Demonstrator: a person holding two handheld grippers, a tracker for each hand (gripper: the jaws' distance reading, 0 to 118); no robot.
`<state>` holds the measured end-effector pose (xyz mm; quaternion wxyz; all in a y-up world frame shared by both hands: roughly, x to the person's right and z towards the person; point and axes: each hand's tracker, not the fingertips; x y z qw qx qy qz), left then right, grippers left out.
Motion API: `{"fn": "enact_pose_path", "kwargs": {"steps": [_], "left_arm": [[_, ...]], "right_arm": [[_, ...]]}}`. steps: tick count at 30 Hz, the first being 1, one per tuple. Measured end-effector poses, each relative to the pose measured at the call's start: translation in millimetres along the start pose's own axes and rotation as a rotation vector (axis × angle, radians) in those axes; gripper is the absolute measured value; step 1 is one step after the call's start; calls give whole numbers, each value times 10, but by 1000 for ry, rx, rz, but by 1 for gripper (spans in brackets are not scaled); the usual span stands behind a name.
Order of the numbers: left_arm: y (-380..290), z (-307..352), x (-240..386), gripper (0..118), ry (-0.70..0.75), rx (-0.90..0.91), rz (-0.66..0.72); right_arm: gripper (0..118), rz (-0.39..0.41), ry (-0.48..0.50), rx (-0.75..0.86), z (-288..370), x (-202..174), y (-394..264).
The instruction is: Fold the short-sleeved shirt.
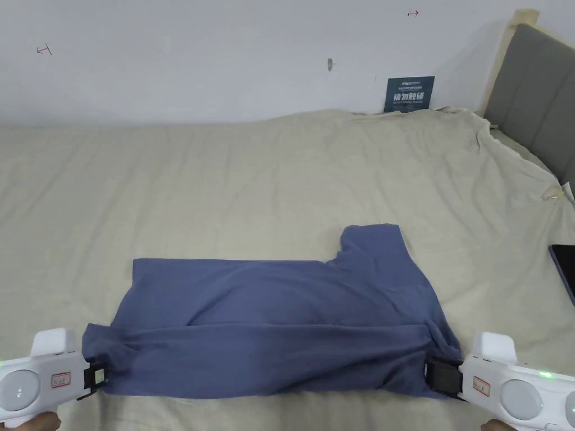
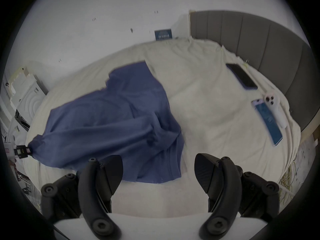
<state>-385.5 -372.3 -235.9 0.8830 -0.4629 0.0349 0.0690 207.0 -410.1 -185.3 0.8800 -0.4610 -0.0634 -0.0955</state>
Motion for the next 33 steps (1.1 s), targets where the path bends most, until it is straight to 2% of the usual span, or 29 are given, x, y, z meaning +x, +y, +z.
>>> {"fn": "enact_pose_path", "kwargs": {"steps": [3,6,7,8,10,23,33], "left_arm": [[-7,-13,1,4,1,-2,-5],[-41,-51,-8,4,4,-8,-2],[-55,-62,-14,4,4,-10,1],[-71,-68,-21,4,5,-12,5],[-102,-69,-34,4,5,-15,14],[-411,300,-180,4,-8,11,37],[-1076,560,-375,4,-12,-39,103]], "right_arm": [[77,31,-23,-44,-177,-28,-38],[40,19,-12,-79,-217,-89,-89],[24,25,-13,-76,-211,-104,-109],[12,47,-16,-62,-194,-105,-125],[4,55,12,-61,-150,-102,-115],[4,109,58,107,632,82,-106],[4,86,54,39,789,349,-638]]}}
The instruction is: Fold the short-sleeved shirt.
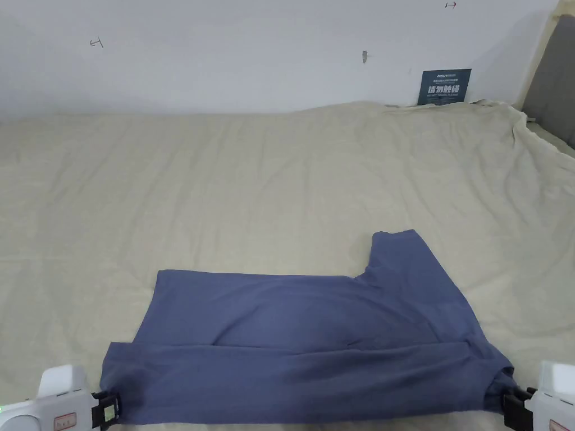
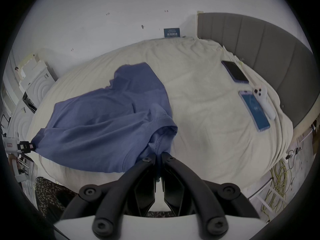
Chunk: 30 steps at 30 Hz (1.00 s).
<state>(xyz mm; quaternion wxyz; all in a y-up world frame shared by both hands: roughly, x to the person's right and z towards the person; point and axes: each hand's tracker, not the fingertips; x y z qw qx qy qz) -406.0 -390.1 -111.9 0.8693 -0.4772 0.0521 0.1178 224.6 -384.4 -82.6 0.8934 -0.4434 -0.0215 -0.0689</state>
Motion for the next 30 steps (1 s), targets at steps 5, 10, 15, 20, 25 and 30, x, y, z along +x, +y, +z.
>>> {"fn": "enact_pose_path", "kwargs": {"steps": [5,10,15,20,25,30], "left_arm": [[-142,-252,30,4,46,-37,-34],[-173,-421,51,5,77,-73,-12],[-138,-329,97,66,126,-80,-20],[39,4,178,116,92,61,-25],[420,509,462,116,46,262,-29],[647,851,767,115,31,446,-47]], "right_arm": [[4,-23,-32,-54,-312,42,-144],[4,-58,-51,-102,-557,63,-233],[57,-30,-62,-101,-390,-32,-136],[82,5,-30,17,-12,-108,158],[82,31,-4,245,568,-324,566],[82,85,-8,425,963,-571,781]]}}
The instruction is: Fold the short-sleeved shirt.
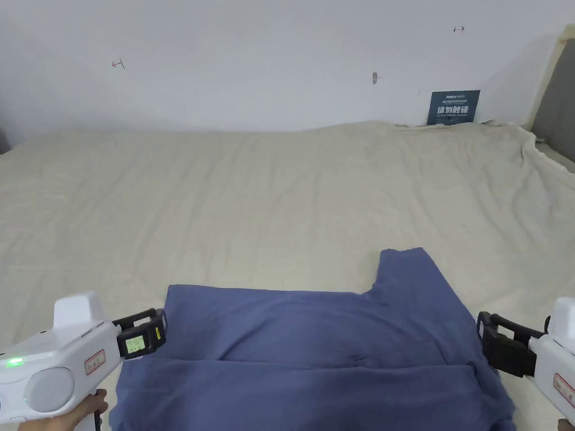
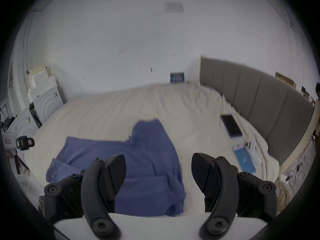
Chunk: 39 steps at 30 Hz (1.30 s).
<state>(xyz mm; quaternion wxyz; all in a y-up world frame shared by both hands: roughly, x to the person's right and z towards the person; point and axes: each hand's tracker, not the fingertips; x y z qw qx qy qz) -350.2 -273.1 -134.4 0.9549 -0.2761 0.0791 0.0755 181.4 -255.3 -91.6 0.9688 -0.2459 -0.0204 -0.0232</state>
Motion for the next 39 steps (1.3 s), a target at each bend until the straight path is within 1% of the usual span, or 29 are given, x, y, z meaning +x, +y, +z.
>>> {"fn": "enact_pose_path", "kwargs": {"steps": [1,2,3,4,5,6,7,8,9,11,17,22,25,26,28,29,30,31,32,33,34,35,39], "left_arm": [[35,36,61,112,11,40,-15],[49,64,110,107,16,74,-31],[59,83,168,97,20,109,-52],[53,93,213,79,16,139,-72],[50,99,246,64,11,159,-82],[47,91,279,46,8,146,-84],[48,56,295,22,0,141,-84],[40,39,311,6,-10,144,-82],[28,22,333,0,-20,148,-76],[22,-21,360,0,-31,140,-76],[128,-371,408,0,-49,59,-92],[349,-981,340,0,-79,-59,-84],[454,-1435,280,0,-60,-164,-111],[474,-1565,261,0,-50,-171,-110],[511,-1870,194,0,-26,-241,-81],[521,-2001,159,5,-39,-258,-63],[530,-2134,120,14,-30,-289,-59],[535,-2265,86,26,-19,-313,-59],[540,-2378,72,49,-3,-345,-63],[541,-2498,56,67,2,-371,-74],[533,-2608,44,77,7,-383,-86],[518,-2693,36,82,19,-395,-86],[461,-3019,18,82,18,-451,-84]], "right_arm": [[80,17,-13,26,33,-56,36],[79,27,-23,50,51,-94,54],[76,43,-37,73,62,-133,65],[67,57,-50,86,70,-167,72],[56,57,-49,88,68,-199,74],[42,58,-45,93,63,-219,75],[17,58,-42,100,56,-238,77],[0,58,-40,105,50,-255,79],[0,60,-47,117,36,-273,82],[0,75,-38,130,15,-320,101],[0,67,-25,122,-156,-361,175],[0,76,-11,105,-397,-403,268],[0,81,-8,94,-559,-438,322],[0,78,-8,89,-607,-443,332],[0,70,-8,79,-707,-465,347],[0,69,-11,73,-759,-470,347],[0,68,-14,66,-810,-478,347],[0,68,-15,56,-861,-485,345],[0,66,-16,49,-905,-490,339],[0,65,-18,40,-954,-492,328],[0,64,-20,30,-1008,-494,311],[0,63,-23,19,-1055,-498,292],[0,52,-37,-29,-1236,-507,193]]}}
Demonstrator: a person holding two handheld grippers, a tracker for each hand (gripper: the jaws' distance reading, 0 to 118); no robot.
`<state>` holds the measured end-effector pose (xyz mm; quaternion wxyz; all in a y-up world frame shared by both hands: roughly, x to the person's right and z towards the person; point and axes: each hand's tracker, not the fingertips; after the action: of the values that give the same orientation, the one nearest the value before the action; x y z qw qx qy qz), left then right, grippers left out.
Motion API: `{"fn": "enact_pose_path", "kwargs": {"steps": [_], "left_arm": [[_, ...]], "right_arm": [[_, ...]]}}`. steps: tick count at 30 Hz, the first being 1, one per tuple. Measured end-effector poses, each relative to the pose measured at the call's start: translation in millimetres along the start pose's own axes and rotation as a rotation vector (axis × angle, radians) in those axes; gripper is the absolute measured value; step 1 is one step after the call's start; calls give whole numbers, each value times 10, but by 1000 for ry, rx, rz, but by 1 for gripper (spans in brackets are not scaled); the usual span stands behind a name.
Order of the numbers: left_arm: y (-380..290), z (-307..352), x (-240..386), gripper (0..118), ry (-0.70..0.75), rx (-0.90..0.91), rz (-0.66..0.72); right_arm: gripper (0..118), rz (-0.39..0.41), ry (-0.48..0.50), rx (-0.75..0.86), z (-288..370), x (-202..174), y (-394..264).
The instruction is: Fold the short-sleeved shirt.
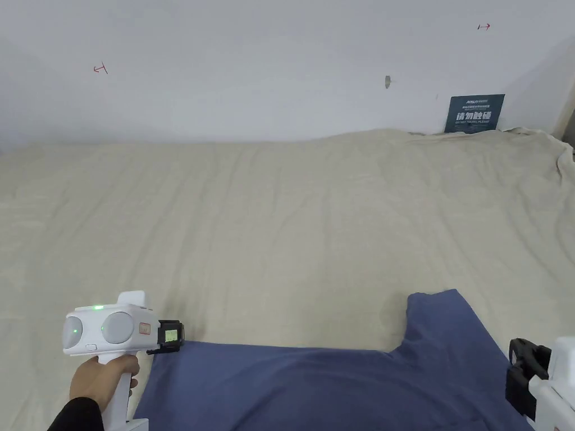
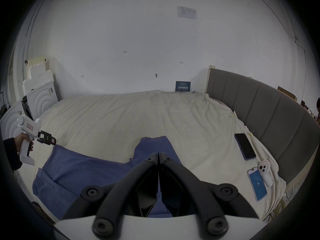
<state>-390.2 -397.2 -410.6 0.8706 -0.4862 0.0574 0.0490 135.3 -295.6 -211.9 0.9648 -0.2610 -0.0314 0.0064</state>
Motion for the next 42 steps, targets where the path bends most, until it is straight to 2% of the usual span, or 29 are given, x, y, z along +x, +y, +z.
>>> {"fn": "enact_pose_path", "kwargs": {"steps": [2,3,4,5,7,9,10,19,21,22,23,25,26,27,30,34,37,39,42], "left_arm": [[12,-120,27,80,17,-29,7],[6,-173,45,74,22,-42,3],[-19,-249,45,61,16,-51,-3],[-31,-294,60,35,5,-70,-17],[-82,-333,124,28,-4,-83,-25],[-121,-271,178,8,9,-54,-52],[-131,-259,195,2,14,-44,-71],[-232,233,199,0,-77,108,-71],[-257,378,196,0,-90,122,-82],[-264,437,189,0,-95,134,-84],[-268,485,184,0,-95,142,-87],[-272,577,174,0,-104,159,-85],[-269,607,160,0,-109,159,-82],[-269,633,150,0,-109,160,-80],[-276,668,115,0,-105,165,-83],[-311,718,69,0,-108,162,-79],[-326,727,62,0,-110,157,-72],[-342,732,66,0,-106,151,-77],[-366,728,72,0,-103,147,-78]], "right_arm": [[0,-3,-1,-16,-61,-11,-39],[0,-4,-3,-24,-89,-18,-57],[0,-3,-4,-30,-119,-23,-74],[0,-4,-4,-39,-145,-21,-83],[0,-10,-1,-51,-199,-12,-103],[0,-16,5,-61,-261,11,-102],[0,-20,9,-66,-305,24,-93],[0,-111,22,-181,-1119,436,56],[1,-126,27,-268,-1383,557,82],[6,-139,40,-303,-1497,577,94],[17,-162,54,-330,-1604,610,96],[46,-169,58,-374,-1831,670,84],[56,-148,52,-406,-1905,641,87],[59,-135,45,-414,-1982,632,79],[59,-176,37,-490,-2192,647,35],[56,-126,9,-546,-2331,568,-22],[36,-83,9,-572,-2342,484,-78],[3,-38,6,-542,-2267,433,-59],[2,24,3,-516,-2161,382,-45]]}}
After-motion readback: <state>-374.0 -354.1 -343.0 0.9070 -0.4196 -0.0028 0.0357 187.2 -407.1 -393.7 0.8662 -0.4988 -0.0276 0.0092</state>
